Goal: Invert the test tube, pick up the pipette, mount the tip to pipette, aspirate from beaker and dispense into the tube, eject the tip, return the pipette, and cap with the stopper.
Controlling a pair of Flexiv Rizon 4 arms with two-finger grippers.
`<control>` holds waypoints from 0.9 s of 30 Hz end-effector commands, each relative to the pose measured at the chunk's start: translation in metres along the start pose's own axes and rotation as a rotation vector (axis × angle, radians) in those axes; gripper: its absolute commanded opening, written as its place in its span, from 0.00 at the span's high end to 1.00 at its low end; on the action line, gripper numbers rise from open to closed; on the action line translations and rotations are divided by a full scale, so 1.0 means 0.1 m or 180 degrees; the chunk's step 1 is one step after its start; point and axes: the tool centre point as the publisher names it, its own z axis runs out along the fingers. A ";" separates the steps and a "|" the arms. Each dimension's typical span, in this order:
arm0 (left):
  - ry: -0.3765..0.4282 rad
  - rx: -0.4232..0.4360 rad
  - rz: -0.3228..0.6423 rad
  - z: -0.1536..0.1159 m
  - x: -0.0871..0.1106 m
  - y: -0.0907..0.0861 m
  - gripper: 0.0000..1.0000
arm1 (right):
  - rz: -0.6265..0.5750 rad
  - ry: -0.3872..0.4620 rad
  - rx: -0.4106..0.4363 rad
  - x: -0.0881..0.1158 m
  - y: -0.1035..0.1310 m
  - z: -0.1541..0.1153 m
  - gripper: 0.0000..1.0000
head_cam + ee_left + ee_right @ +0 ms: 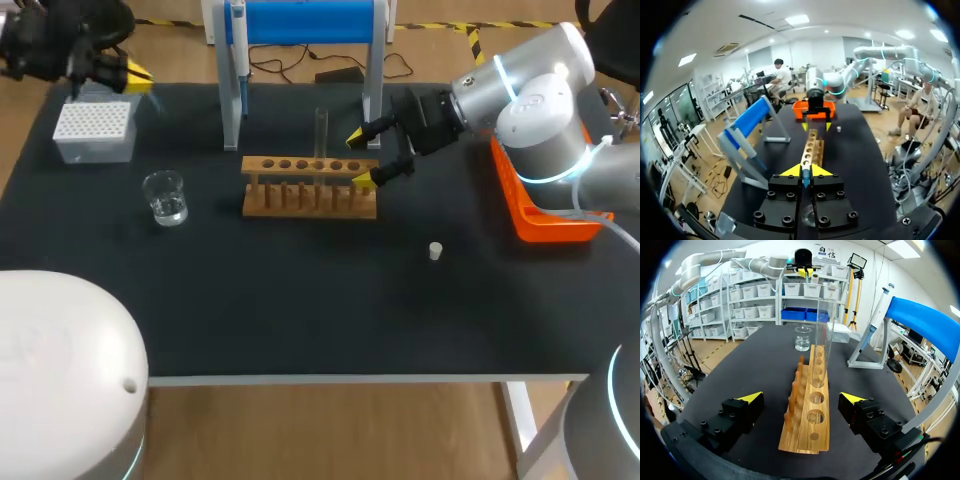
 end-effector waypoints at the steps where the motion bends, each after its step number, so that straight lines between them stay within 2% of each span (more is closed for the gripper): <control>1: 0.0028 -0.0241 0.0002 0.09 0.10 -0.31 1.00 | -0.0002 0.0002 -0.0002 0.00 -0.01 0.00 0.00; 3: 0.0081 -0.0308 -0.0028 0.20 0.18 -0.43 1.00 | -0.0002 0.0002 -0.0002 0.00 -0.01 0.00 0.00; 5: 0.0019 -0.0418 -0.0125 0.30 0.26 -0.51 1.00 | -0.0002 0.0002 -0.0002 0.00 -0.01 0.00 0.00; 10: -0.0025 -0.0466 -0.0280 0.52 0.45 -0.71 1.00 | -0.0002 0.0002 -0.0002 0.00 -0.01 0.00 0.00; 16: 0.0059 -0.0552 -0.0275 0.74 0.63 -0.92 1.00 | -0.0002 0.0002 -0.0002 0.00 -0.01 0.00 0.00; 27: 0.0305 -0.0580 -0.0296 1.06 0.85 -1.11 1.00 | -0.0002 0.0002 -0.0002 0.00 -0.01 0.00 0.00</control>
